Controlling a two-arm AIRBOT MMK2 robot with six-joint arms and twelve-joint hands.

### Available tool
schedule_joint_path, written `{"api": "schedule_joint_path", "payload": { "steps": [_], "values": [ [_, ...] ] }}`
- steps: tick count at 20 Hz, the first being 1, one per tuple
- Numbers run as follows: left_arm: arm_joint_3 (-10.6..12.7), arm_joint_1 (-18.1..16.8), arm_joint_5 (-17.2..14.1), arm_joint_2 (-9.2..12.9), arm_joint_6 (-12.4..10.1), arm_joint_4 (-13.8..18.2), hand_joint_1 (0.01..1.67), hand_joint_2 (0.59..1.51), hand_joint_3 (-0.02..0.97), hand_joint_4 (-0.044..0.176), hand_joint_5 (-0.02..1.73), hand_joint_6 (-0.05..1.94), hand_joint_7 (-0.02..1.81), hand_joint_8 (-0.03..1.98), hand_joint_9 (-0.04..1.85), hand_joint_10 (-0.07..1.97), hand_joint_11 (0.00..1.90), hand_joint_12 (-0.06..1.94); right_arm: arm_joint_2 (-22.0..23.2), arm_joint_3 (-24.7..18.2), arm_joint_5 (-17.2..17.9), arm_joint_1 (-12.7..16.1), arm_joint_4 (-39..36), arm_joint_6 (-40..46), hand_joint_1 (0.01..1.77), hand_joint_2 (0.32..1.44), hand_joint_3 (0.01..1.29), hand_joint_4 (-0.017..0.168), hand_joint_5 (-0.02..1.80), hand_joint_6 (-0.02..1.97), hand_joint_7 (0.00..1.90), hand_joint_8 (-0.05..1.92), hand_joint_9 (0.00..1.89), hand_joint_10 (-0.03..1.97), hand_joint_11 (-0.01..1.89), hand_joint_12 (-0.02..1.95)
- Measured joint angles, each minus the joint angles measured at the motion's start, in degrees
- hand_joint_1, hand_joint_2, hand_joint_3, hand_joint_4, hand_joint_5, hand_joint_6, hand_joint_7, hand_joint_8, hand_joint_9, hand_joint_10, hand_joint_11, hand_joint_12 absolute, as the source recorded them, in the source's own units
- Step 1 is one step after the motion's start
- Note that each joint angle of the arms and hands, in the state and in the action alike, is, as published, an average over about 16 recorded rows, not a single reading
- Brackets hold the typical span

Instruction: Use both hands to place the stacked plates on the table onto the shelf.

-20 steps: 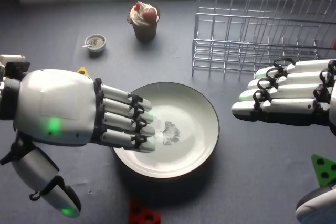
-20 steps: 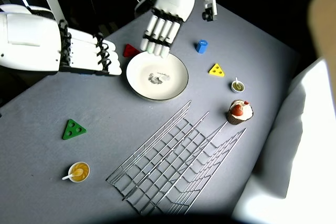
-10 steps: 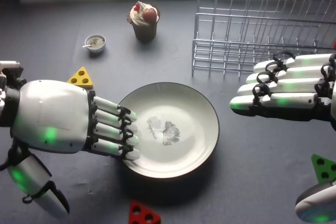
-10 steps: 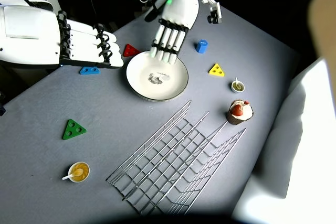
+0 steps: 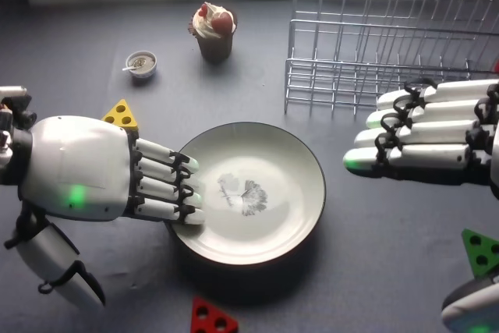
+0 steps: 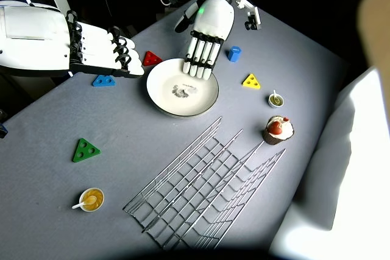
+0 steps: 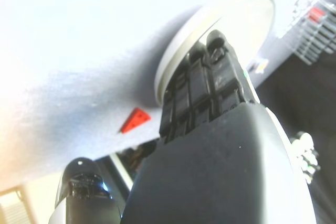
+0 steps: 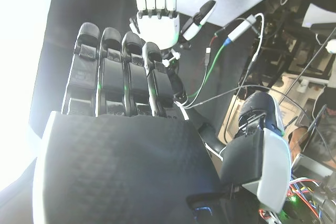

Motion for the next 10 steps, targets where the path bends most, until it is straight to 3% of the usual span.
{"api": "schedule_joint_path", "payload": {
  "steps": [10],
  "values": [
    [0.21, 0.85, 1.08, -1.72, -0.99, -0.13, 0.02, 0.972, 0.003, -0.009, 0.13, -0.02, 0.17, -0.01, 0.17, 0.0, 0.15, 0.02, -0.41, 0.06, -0.21, -0.22, -3.73, -2.75, 0.02, 0.94, 0.02, 0.003, 0.2, 0.01, 0.22, 0.0, 0.21, 0.0, 0.18, 0.03]
  ]
}}
